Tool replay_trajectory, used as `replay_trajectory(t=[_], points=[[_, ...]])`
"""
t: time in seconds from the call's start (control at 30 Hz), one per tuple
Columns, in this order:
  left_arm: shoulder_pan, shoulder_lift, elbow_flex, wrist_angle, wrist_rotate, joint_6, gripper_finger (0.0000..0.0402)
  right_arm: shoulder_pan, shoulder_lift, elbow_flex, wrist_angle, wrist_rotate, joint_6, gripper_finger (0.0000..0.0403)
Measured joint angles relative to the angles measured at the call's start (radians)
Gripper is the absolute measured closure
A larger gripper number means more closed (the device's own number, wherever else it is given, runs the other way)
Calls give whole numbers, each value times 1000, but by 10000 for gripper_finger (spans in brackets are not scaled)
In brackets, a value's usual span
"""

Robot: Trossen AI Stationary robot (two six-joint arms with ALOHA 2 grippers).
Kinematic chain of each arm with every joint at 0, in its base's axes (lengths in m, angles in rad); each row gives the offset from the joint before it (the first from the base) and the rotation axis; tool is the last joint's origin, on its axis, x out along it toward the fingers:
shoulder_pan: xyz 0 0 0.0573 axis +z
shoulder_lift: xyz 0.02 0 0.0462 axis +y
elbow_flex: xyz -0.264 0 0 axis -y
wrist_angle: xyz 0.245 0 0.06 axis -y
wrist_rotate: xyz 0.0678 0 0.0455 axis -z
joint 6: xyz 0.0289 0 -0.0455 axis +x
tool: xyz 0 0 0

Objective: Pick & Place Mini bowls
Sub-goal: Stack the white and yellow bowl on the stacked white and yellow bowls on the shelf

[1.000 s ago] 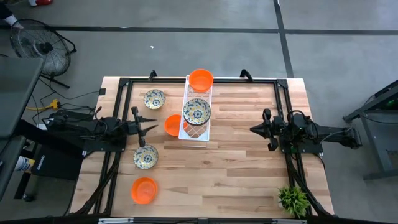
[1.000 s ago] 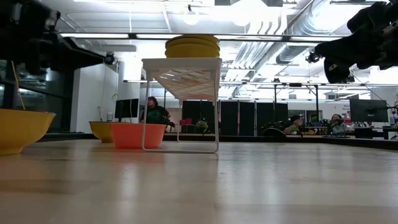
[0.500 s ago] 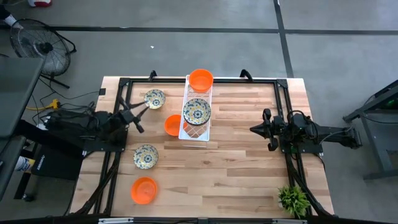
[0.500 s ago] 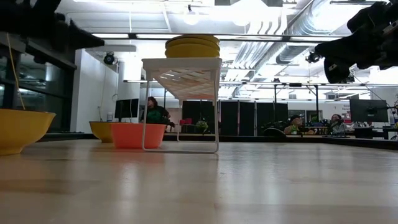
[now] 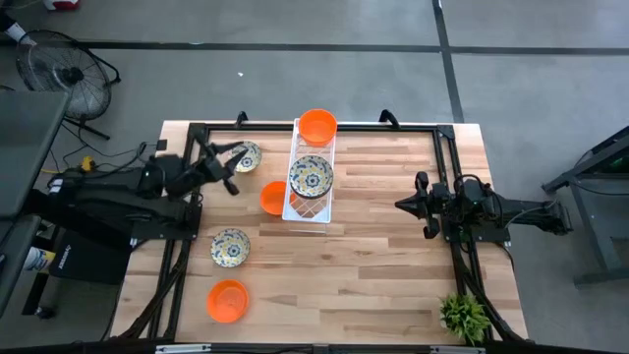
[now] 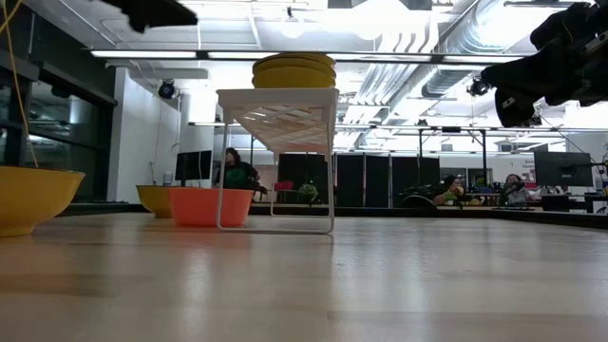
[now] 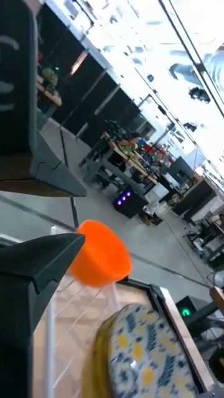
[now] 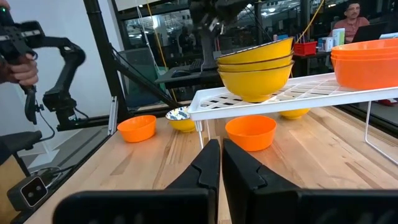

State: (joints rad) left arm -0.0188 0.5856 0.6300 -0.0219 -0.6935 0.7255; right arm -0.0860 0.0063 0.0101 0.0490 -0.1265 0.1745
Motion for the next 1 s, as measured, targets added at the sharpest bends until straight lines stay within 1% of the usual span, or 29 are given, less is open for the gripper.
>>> replay_trajectory(t=[0.17, 0.33, 0.47, 0.57, 0.67, 0.73, 0.8, 0.87, 1.0], points=[[227, 129, 128, -78, 277, -19, 300, 0, 0, 0, 0, 0, 0, 398], [428, 246, 252, -223, 492, -89, 300, 0, 0, 0, 0, 0, 0, 402], [552, 314, 363, -370, 641, -209, 300, 0, 0, 0, 0, 0, 0, 402], [632, 363, 448, -529, 678, -289, 300, 0, 0, 0, 0, 0, 0, 402], [704, 411, 527, -676, 695, -299, 300, 0, 0, 0, 0, 0, 0, 402], [749, 450, 570, -761, 708, -332, 300, 0, 0, 0, 0, 0, 0, 402], [792, 489, 601, -823, 723, -384, 300, 0, 0, 0, 0, 0, 0, 402], [830, 526, 622, -865, 760, -440, 300, 0, 0, 0, 0, 0, 0, 402], [891, 584, 628, -930, 835, -543, 300, 0, 0, 0, 0, 0, 0, 402]])
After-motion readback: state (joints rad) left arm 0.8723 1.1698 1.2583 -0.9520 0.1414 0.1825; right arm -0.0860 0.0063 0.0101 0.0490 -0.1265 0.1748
